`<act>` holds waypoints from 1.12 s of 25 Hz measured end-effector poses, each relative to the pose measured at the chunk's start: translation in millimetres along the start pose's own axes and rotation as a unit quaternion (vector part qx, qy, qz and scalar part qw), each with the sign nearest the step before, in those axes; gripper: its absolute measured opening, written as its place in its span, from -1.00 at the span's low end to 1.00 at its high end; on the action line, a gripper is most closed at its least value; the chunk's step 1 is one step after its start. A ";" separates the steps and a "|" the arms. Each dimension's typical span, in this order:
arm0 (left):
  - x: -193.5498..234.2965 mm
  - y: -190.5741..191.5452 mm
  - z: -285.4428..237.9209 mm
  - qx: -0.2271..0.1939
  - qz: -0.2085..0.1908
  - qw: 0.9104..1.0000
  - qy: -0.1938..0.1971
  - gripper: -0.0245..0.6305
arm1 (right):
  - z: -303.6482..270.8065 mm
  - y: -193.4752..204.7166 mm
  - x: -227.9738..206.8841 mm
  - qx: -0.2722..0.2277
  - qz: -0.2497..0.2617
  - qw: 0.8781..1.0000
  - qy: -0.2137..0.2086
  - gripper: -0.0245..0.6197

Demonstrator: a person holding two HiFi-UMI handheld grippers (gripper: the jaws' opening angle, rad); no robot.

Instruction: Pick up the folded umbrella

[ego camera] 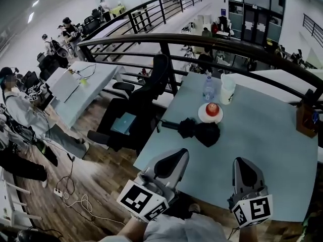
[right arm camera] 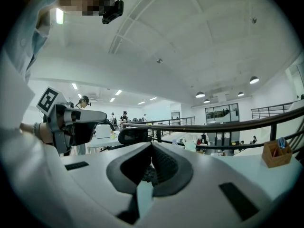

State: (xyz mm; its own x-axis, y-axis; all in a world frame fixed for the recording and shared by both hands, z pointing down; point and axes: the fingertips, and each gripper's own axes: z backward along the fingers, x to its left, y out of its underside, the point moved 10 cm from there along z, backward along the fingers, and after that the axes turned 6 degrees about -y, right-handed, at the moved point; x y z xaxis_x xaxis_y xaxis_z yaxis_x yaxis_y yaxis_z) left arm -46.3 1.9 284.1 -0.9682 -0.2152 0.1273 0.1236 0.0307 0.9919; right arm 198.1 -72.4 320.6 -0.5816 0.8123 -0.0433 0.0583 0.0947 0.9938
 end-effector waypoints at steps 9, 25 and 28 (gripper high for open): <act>60.0 0.4 -22.3 0.010 -0.008 1.000 0.025 -0.91 | -56.6 -7.2 8.1 0.011 0.010 1.000 0.025 -0.92; 163.0 -3.2 -58.1 0.023 0.000 0.996 0.084 -0.91 | -138.0 -16.9 42.6 0.021 0.009 0.996 0.091 -0.92; 177.3 0.7 -65.0 0.030 0.001 0.994 0.101 -0.91 | -148.1 -17.0 49.6 0.022 0.009 0.994 0.107 -0.92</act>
State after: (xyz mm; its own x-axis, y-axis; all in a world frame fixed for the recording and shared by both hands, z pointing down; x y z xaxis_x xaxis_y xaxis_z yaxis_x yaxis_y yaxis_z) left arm -203.8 -99.6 307.6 -0.9043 -0.4057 0.1328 0.1060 0.0879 0.9905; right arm 48.1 -119.0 316.7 -0.7391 0.6736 0.0024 0.1037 0.1102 0.9885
